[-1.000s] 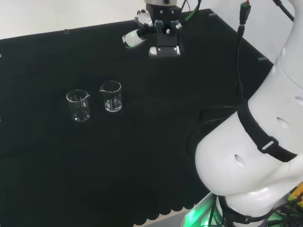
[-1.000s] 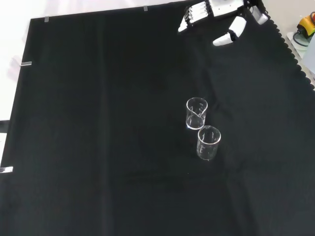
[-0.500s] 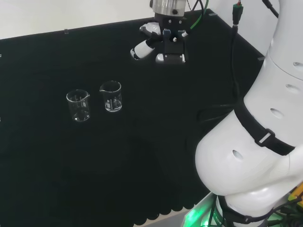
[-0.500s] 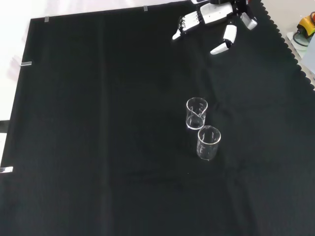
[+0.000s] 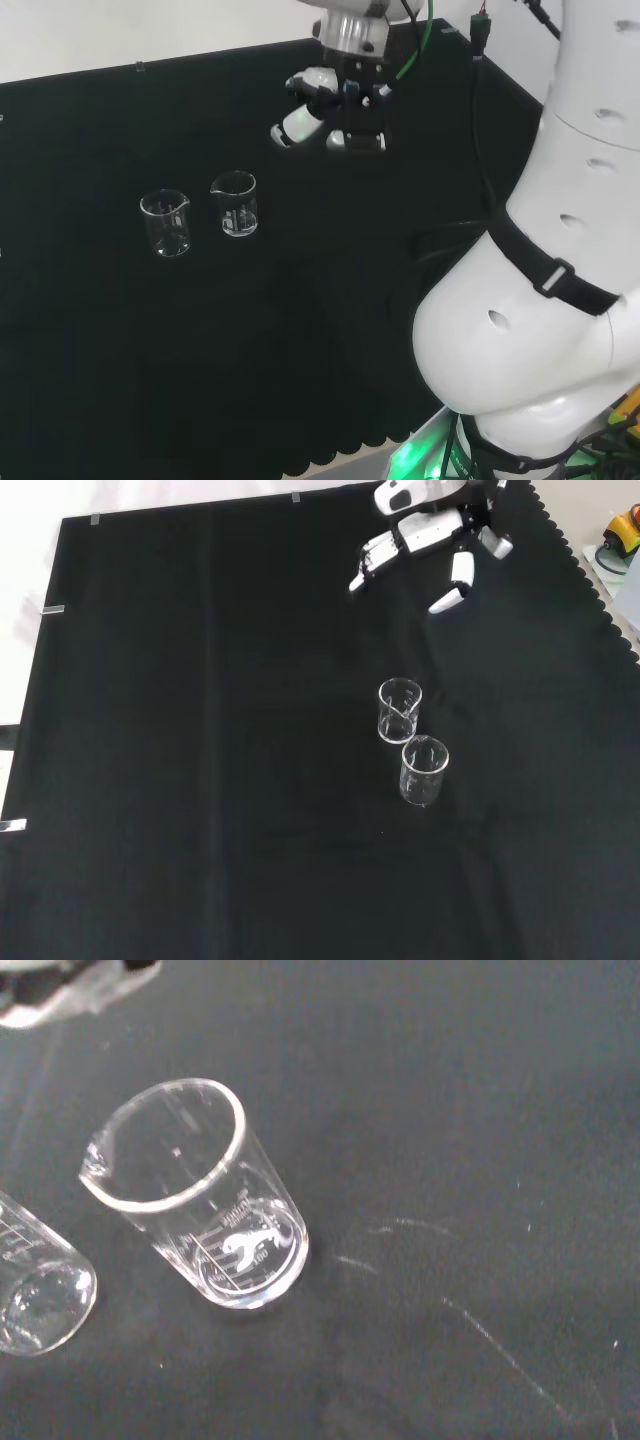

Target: Pick up the beaker on the right.

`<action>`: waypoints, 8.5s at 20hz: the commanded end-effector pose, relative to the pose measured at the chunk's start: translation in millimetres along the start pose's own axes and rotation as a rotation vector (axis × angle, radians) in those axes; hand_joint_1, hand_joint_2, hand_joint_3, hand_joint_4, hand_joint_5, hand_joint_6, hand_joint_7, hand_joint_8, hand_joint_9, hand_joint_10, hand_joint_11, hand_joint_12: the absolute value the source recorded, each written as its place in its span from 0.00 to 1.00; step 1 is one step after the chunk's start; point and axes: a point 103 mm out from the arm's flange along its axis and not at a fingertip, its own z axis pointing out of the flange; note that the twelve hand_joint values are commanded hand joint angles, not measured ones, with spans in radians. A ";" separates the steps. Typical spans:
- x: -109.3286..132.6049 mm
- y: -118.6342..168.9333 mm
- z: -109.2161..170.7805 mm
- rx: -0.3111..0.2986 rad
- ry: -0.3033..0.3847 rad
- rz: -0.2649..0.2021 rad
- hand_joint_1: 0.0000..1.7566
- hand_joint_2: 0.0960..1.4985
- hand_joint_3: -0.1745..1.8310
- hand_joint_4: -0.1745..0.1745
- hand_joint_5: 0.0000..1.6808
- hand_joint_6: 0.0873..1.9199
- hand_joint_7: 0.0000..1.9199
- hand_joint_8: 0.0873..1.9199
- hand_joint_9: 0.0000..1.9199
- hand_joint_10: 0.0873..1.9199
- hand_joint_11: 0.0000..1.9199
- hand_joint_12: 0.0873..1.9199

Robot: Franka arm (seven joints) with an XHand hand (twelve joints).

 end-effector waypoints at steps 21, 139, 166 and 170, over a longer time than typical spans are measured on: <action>-19.5 35.3 63.5 0.041 0.244 -0.271 0.44 0.19 0.62 0.34 0.15 0.00 0.08 0.30 0.10 0.33 0.00 0.52; 5.9 88.0 155.8 0.144 0.630 -0.558 0.54 0.14 0.65 0.39 0.24 0.02 0.15 0.31 0.16 0.28 0.00 0.53; 27.2 95.7 166.1 0.167 0.580 -0.562 0.56 0.15 0.63 0.39 0.19 0.24 0.18 0.30 0.18 0.27 0.00 0.55; 19.9 97.1 164.8 0.150 0.600 -0.564 0.56 0.15 0.63 0.39 0.19 0.25 0.18 0.30 0.18 0.27 0.00 0.55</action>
